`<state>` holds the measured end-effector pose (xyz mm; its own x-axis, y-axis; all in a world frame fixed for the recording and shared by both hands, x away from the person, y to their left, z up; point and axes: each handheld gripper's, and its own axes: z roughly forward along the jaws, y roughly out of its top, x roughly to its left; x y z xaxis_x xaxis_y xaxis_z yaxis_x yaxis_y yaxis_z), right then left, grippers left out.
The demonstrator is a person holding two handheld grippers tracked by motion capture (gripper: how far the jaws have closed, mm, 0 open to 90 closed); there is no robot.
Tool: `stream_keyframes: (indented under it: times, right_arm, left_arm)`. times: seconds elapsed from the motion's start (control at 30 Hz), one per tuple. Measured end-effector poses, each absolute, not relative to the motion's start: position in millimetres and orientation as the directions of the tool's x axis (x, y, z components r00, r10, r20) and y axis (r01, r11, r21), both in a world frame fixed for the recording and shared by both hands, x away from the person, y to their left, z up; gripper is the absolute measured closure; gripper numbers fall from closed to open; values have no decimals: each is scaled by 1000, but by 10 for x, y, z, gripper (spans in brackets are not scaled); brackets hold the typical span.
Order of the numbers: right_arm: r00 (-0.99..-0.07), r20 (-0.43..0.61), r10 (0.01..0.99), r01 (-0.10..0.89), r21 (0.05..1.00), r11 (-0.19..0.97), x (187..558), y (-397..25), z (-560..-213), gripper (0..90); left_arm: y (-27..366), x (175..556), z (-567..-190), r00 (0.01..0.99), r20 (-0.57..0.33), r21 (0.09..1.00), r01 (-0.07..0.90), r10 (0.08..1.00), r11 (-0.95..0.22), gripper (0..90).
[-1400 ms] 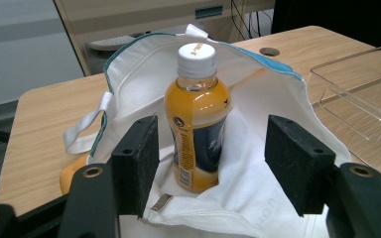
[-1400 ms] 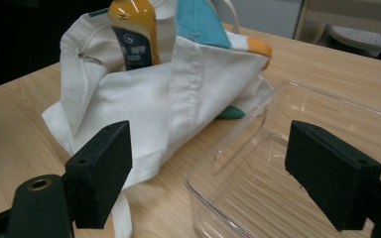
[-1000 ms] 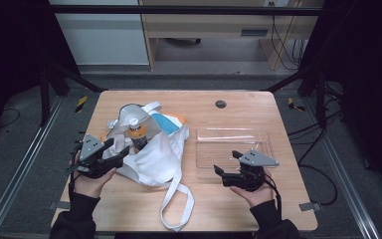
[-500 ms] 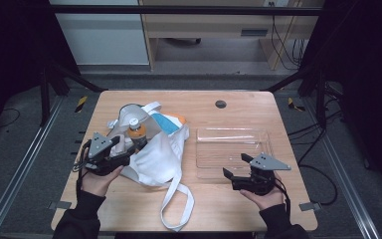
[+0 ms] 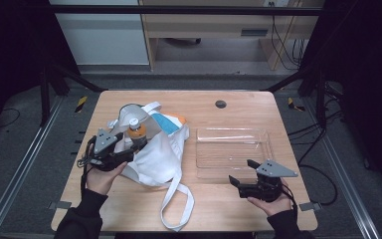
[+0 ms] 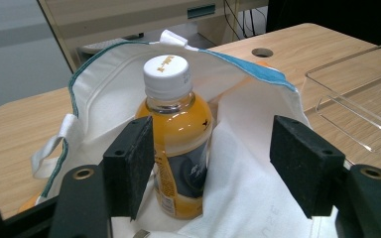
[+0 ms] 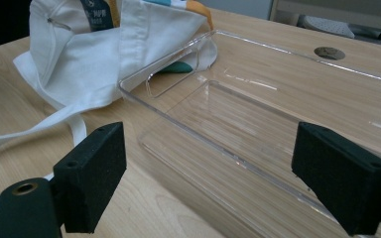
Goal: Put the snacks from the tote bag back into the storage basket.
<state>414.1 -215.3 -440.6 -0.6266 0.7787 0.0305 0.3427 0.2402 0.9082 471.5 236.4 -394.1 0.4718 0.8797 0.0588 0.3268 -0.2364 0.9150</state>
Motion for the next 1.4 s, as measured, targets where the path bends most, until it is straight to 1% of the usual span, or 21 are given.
stream_keyframes:
  times: [0.33, 0.6, 0.8, 0.93, 1.2, 1.3, 1.4]
  right_arm:
    - [-629, 28, 777, 357, 898, 257, 4008, -2266, -4479, 126]
    - [-614, 38, 789, 366, 899, 241, 3962, -2328, -4504, 126]
    - [-608, 43, 792, 375, 896, 239, 3947, -2339, -4517, 126]
    - [-612, 43, 790, 377, 893, 244, 3938, -2333, -4530, 126]
    - [-610, 50, 791, 385, 891, 241, 3916, -2338, -4546, 126]
    - [-610, 48, 791, 386, 890, 243, 3919, -2339, -4550, 126]
    - [-611, 47, 790, 384, 890, 245, 3920, -2339, -4553, 126]
  left_arm:
    - [2358, 4768, -3898, 473, 62, 921, 312, 879, -233, 335]
    - [2310, 4840, -3885, 465, 60, 922, 312, 883, -227, 334]
    - [2269, 4909, -3860, 457, 86, 921, 303, 885, -246, 333]
    - [2281, 4962, -3826, 448, 87, 925, 295, 890, -239, 331]
    - [2327, 5120, -3843, 441, 45, 927, 317, 896, -203, 337]
    - [2327, 5187, -3889, 428, 59, 918, 331, 902, -218, 352]
    - [2324, 5217, -3918, 426, 55, 915, 340, 903, -216, 366]
